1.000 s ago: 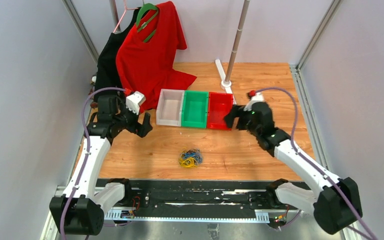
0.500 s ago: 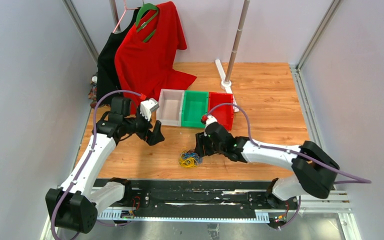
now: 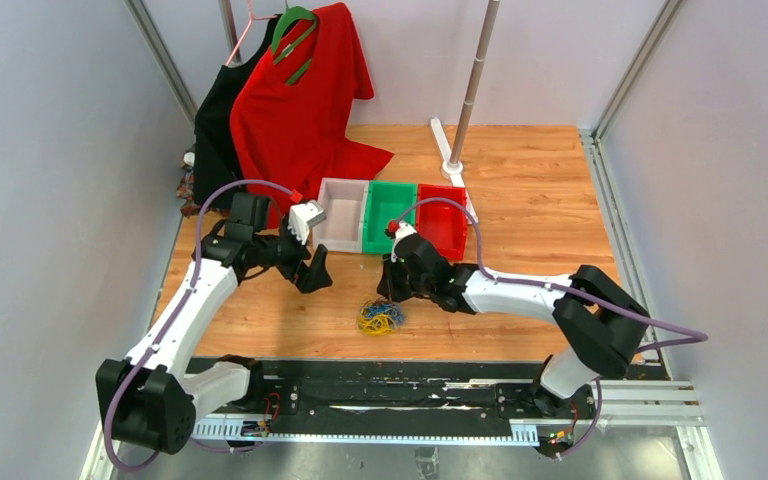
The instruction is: Untangle the cables
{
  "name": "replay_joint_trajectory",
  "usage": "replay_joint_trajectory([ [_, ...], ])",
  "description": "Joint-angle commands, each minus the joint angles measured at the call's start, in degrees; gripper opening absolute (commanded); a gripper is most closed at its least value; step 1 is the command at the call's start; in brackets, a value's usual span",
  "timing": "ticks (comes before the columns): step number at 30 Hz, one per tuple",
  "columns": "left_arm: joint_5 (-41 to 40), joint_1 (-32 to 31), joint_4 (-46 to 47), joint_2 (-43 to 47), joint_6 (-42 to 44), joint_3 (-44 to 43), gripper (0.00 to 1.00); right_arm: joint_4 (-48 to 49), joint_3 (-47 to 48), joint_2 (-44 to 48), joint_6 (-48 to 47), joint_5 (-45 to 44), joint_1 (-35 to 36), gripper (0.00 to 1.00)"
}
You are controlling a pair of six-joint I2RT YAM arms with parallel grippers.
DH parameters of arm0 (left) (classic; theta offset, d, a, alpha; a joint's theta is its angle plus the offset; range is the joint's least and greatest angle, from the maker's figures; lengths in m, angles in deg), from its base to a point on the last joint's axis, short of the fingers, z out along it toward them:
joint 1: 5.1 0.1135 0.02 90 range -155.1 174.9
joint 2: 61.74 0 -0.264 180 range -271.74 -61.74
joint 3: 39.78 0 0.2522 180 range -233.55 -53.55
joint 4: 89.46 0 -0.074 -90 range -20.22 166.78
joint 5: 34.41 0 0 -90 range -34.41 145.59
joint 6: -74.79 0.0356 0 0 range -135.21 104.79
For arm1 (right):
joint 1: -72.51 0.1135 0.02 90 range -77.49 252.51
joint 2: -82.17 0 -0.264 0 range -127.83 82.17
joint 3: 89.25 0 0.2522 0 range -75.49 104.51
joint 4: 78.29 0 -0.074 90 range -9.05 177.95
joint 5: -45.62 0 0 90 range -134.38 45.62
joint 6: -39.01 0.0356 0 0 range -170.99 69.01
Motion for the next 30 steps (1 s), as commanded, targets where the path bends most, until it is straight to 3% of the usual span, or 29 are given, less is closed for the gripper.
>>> replay_joint_trajectory([
  [1,2.81,-1.62,-0.48,-1.59,2.77,-0.06,0.98,0.32,1.45,2.38,0.15,1.65,0.43,0.01],
  [5,3.85,-3.48,-0.53,-3.42,4.0,-0.68,0.97,-1.76,0.41,5.11,1.12,0.77,0.43,0.01],
  [6,4.08,-3.94,-0.5,-3.73,4.19,-0.84,0.97,-3.06,0.33,5.64,1.62,0.12,0.47,0.11],
  [8,3.78,-4.87,-0.4,-4.71,4.68,-1.15,0.96,-4.05,-0.62,6.49,3.02,-0.93,0.43,0.42],
  [9,3.44,-5.24,-0.18,-4.96,4.75,-1.25,0.96,-3.78,-1.5,6.78,3.64,-1.2,0.43,0.5],
  [13,2.57,-5.82,-0.15,-5.33,5.22,-1.26,0.95,-3.27,-2.92,5.45,4.48,-2.18,0.29,0.57],
  [16,1.92,-5.91,-0.17,-4.56,5.31,-1.2,0.95,-1.97,-3.05,2.94,4.83,-0.06,-0.45,0.55],
  [19,1.25,-5.98,-0.17,-3.39,5.36,-1.15,0.95,0.61,-2.96,0.15,5.66,2.61,-0.93,0.47],
  [22,0.58,-5.99,-0.14,-2.72,4.96,-1.41,0.95,2.58,-2.33,-1.17,6.09,4.55,-0.97,0.33],
  [26,0.59,-6.21,-0.11,-2.04,4.33,-1.78,0.95,3.41,-1.76,-0.52,6.2,6.23,-0.97,0.02],
  [30,0.85,-6.6,-0.17,-1.64,3.26,-2.28,0.95,4.4,-1.92,2.48,6.24,7.83,-0.98,0.01],
])
